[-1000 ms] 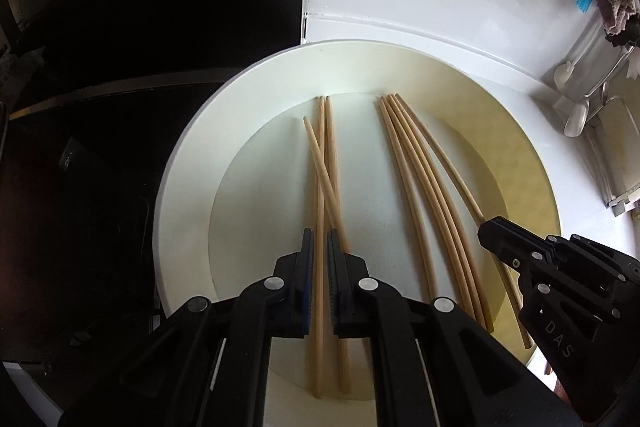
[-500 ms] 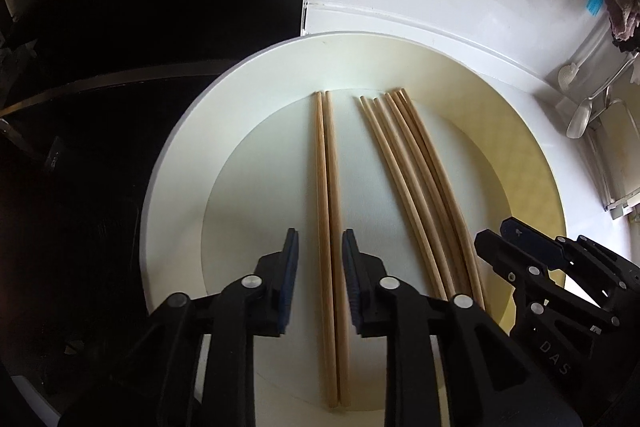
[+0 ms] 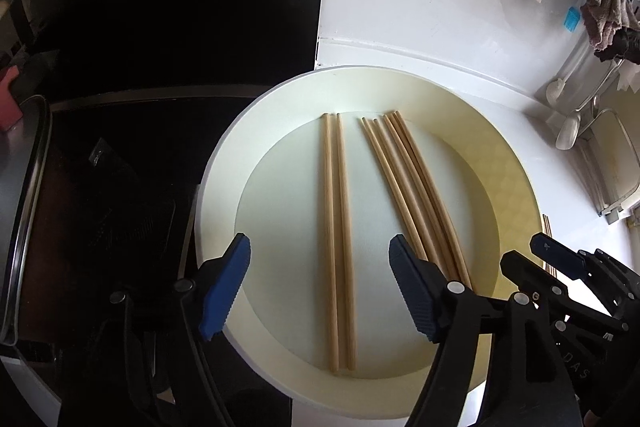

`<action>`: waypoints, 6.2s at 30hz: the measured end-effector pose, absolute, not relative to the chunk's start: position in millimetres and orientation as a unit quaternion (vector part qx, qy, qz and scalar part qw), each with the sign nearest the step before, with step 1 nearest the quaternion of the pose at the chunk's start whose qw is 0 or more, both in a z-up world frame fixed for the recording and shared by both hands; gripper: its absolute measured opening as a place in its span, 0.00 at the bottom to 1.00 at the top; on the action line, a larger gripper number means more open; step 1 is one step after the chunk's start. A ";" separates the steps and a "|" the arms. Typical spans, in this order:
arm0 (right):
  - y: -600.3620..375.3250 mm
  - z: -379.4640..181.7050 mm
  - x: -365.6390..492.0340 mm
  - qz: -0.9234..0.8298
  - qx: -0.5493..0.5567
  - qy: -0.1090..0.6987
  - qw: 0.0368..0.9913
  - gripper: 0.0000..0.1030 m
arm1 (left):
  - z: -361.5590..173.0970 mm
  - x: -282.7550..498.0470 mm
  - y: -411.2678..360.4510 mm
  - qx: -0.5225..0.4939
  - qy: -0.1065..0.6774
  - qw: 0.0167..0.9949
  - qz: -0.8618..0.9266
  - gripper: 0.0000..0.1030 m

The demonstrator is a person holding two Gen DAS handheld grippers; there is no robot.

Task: Organize utensils
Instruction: 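Open the left tool over the basin while the right tool opens too, then move both open tools back toward the chopstick bundle, then close the left tool on one chopstick while the right tool grasps another, then carry both held chopsticks over the white basin with both tools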

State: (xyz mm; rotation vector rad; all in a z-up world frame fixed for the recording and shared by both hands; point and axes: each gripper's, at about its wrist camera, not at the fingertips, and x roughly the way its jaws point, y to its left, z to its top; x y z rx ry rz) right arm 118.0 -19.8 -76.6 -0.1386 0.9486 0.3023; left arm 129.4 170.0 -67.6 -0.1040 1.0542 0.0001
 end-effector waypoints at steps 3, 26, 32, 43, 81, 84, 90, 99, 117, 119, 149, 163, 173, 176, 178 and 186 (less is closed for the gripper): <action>-27.3 -68.5 105.6 0.142 -0.062 0.447 0.881 0.46 | -62.8 117.1 168.6 -0.052 0.500 0.865 -0.003 0.71; -125.2 -50.7 32.7 0.125 -0.036 0.428 0.894 0.54 | -35.6 50.8 95.4 -0.030 0.487 0.873 -0.006 0.83; -168.2 -52.4 18.6 0.109 -0.015 0.430 0.896 0.54 | -32.3 38.0 64.0 -0.017 0.488 0.873 -0.012 0.83; -244.3 -76.2 3.8 0.072 0.006 0.429 0.900 0.55 | -42.0 12.9 -4.6 -0.013 0.474 0.879 -0.058 0.87; -245.7 -157.0 42.4 0.029 -0.046 0.400 0.915 0.55 | -110.3 27.7 -50.2 0.009 0.450 0.891 -0.051 0.88; -243.6 -158.5 41.9 0.028 -0.058 0.397 0.915 0.55 | -112.3 27.5 -53.5 0.012 0.453 0.890 -0.055 0.88; -243.3 -158.3 42.9 0.036 -0.069 0.394 0.916 0.46 | -116.6 30.3 -59.3 0.013 0.459 0.886 -0.059 0.88; -256.2 -158.7 48.1 0.046 -0.071 0.398 0.914 0.22 | -125.1 34.4 -73.5 0.011 0.468 0.881 -0.064 0.88; -300.2 -155.0 49.7 0.037 -0.053 0.397 0.916 0.26 | -157.8 50.7 -106.4 0.020 0.498 0.865 -0.060 0.88; -301.8 -155.6 49.6 0.037 -0.051 0.395 0.917 0.26 | -160.2 51.1 -106.9 0.023 0.500 0.864 -0.058 0.88; -299.5 -156.5 63.1 0.059 -0.072 0.386 0.918 0.33 | -173.2 71.7 -113.0 0.027 0.498 0.866 -0.028 0.93; -290.6 -156.6 61.2 0.075 -0.096 0.395 0.910 0.06 | -164.7 60.2 -129.8 0.052 0.481 0.872 -0.074 0.13; -300.8 -140.4 59.8 0.080 -0.026 0.409 0.908 0.06 | -149.8 59.3 -120.2 0.027 0.509 0.856 -0.092 0.07; -298.0 -130.9 57.2 0.079 -0.022 0.414 0.907 0.06 | -135.9 56.8 -113.5 0.011 0.513 0.852 -0.103 0.07; -295.0 -123.8 55.0 0.078 -0.015 0.418 0.905 0.06 | -123.7 54.9 -109.2 0.007 0.510 0.853 -0.107 0.07; -258.0 -78.6 42.6 0.087 -0.010 0.408 0.909 0.06 | -57.6 53.5 -65.3 -0.004 0.476 0.874 -0.098 0.07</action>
